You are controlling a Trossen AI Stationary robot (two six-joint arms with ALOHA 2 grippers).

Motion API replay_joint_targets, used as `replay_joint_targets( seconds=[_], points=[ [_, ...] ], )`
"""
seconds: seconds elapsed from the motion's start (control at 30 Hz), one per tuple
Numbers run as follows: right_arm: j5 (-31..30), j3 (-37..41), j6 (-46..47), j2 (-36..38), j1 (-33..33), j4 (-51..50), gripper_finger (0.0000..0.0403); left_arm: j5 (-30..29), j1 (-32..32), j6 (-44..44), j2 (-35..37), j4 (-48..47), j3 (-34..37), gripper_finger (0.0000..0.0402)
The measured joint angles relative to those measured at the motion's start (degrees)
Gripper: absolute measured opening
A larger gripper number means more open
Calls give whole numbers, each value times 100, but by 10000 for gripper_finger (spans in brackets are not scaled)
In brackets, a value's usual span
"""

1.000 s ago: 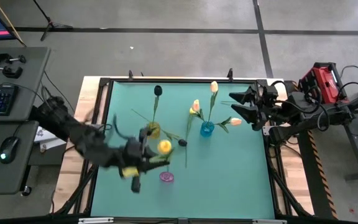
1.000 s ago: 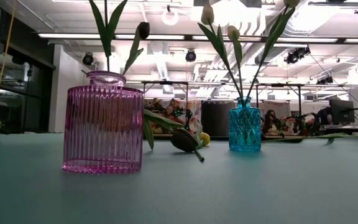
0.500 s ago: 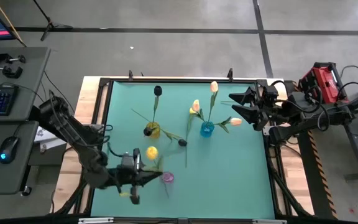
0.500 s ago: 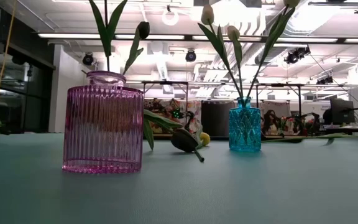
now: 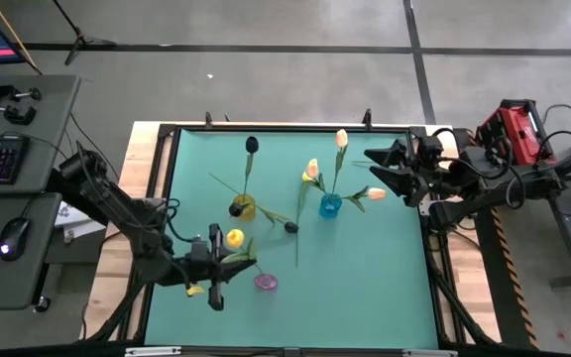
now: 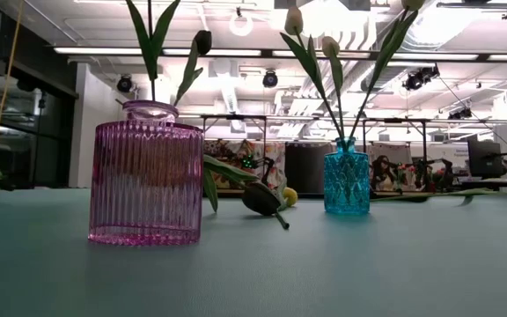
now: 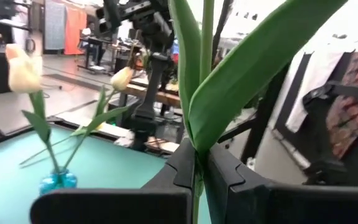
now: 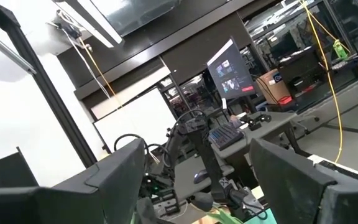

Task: Sort flowers into vase by color
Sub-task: Put the left yellow tulip flower into the purple vase

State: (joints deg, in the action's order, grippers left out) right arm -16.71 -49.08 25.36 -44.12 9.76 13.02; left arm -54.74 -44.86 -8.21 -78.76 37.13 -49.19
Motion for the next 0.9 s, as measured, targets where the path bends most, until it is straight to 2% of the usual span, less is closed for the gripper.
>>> replay_joint_targets(
  seconds=[0.23,0.33,0.53,0.63,0.9],
  points=[
    [-133,0,30,-117,0,10,279,74,140,-93,-2,4,374,0],
    [-190,0,31,-174,0,11,279,92,178,-406,-4,-35,567,0],
    [-214,0,33,-212,0,12,279,171,177,-476,-6,-157,643,0],
    [-239,0,31,-212,0,15,279,173,177,-456,-6,-457,643,0],
    [-254,0,29,-212,0,15,279,183,180,-1455,-6,-1444,643,25]
  ],
)
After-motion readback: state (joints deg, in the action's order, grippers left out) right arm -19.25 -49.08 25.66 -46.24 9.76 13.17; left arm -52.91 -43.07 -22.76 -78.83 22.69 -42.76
